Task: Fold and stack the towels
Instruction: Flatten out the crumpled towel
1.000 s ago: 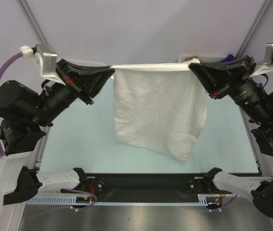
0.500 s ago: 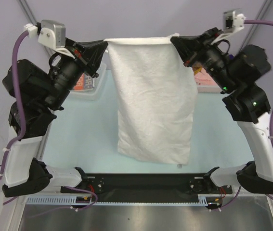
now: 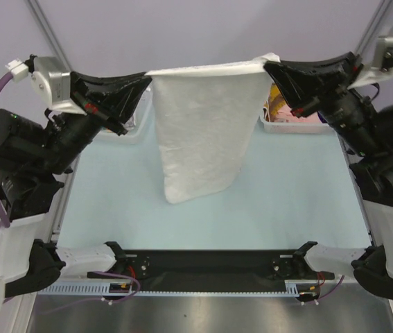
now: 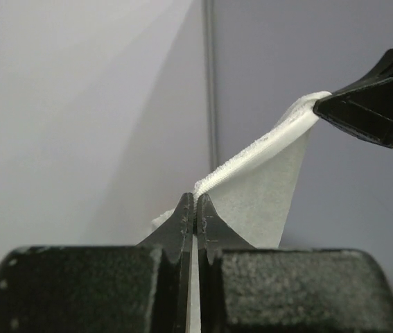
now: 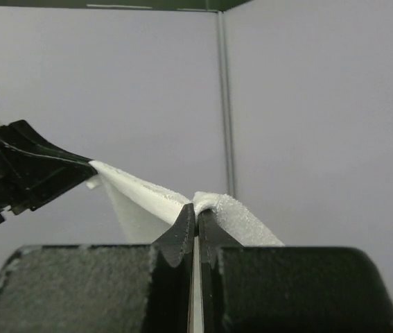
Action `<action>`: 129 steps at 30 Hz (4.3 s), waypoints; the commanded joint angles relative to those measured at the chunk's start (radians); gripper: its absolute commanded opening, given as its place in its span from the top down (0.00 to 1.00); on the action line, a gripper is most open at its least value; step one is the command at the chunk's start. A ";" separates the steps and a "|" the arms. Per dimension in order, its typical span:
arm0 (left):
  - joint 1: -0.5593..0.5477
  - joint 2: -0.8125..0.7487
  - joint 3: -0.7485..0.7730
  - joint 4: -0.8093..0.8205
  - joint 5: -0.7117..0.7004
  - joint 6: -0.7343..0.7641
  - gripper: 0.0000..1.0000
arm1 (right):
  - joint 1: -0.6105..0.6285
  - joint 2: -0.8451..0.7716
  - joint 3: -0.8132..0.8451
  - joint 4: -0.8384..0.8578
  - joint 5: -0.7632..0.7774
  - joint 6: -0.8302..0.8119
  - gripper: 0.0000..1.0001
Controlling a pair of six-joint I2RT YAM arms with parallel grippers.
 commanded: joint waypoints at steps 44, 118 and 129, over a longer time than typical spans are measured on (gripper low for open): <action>0.555 0.656 -0.448 0.694 0.049 -0.253 1.00 | -0.263 0.925 0.030 0.291 -0.011 0.097 1.00; 0.487 0.419 -1.255 0.579 -0.104 -0.651 0.80 | 0.065 1.070 -0.115 -0.197 0.410 0.121 0.60; 0.489 0.420 -1.253 0.580 -0.096 -0.647 0.81 | 0.070 1.094 -0.092 -0.157 0.419 0.161 0.59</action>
